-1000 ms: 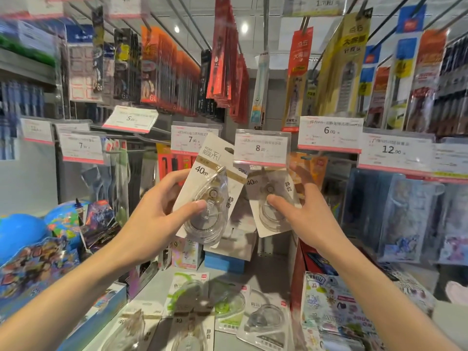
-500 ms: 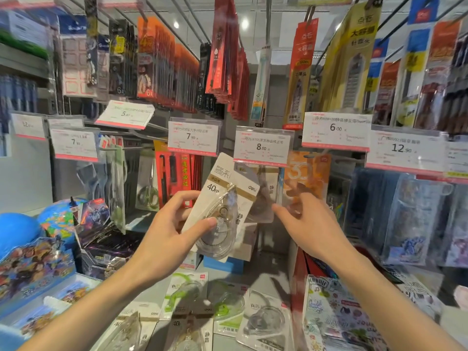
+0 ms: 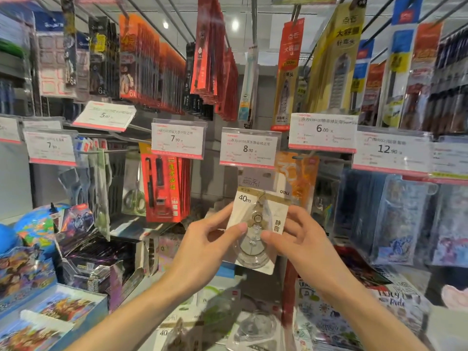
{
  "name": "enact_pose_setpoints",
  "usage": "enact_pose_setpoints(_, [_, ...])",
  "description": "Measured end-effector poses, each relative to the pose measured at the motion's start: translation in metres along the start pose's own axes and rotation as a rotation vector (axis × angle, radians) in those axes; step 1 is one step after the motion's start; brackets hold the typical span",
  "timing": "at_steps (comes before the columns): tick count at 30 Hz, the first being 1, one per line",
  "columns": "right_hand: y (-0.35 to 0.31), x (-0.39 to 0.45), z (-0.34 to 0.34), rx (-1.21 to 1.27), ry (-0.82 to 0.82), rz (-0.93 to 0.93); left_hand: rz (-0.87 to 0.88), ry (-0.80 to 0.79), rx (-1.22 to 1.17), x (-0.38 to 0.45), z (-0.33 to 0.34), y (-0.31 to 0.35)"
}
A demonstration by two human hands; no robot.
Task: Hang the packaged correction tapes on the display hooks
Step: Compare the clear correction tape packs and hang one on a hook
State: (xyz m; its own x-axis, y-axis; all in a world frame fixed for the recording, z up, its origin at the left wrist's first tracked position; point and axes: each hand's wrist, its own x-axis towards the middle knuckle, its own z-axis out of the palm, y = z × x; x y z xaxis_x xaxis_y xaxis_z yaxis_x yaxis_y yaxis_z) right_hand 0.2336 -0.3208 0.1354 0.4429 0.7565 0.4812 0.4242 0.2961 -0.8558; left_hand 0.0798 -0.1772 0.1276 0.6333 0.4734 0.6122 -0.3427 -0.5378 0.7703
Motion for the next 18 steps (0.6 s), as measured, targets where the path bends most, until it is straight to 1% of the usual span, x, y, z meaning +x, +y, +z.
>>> enact_pose_setpoints(2, [0.0,0.001,-0.007,0.019,0.006,-0.009,0.008,0.004,0.056,0.002,-0.002,0.002])
enact_pose_setpoints(4, [-0.001,0.001,-0.017,0.019,0.02,-0.025,0.011,0.068,0.089,0.009,-0.01,0.006])
enact_pose_setpoints(6, [-0.002,0.001,-0.026,0.001,0.028,-0.038,0.004,0.108,0.042,0.02,-0.02,0.014])
enact_pose_setpoints(9, [-0.002,0.0,-0.032,-0.04,0.031,-0.049,-0.002,0.128,-0.034,0.038,-0.029,0.032])
enact_pose_setpoints(15, [-0.004,-0.003,-0.031,-0.125,0.044,-0.082,0.08,0.217,-0.015,0.053,-0.036,0.059])
enact_pose_setpoints(18, [-0.008,0.0,-0.029,-0.148,0.044,-0.078,0.117,0.234,0.0,0.055,-0.039,0.073])
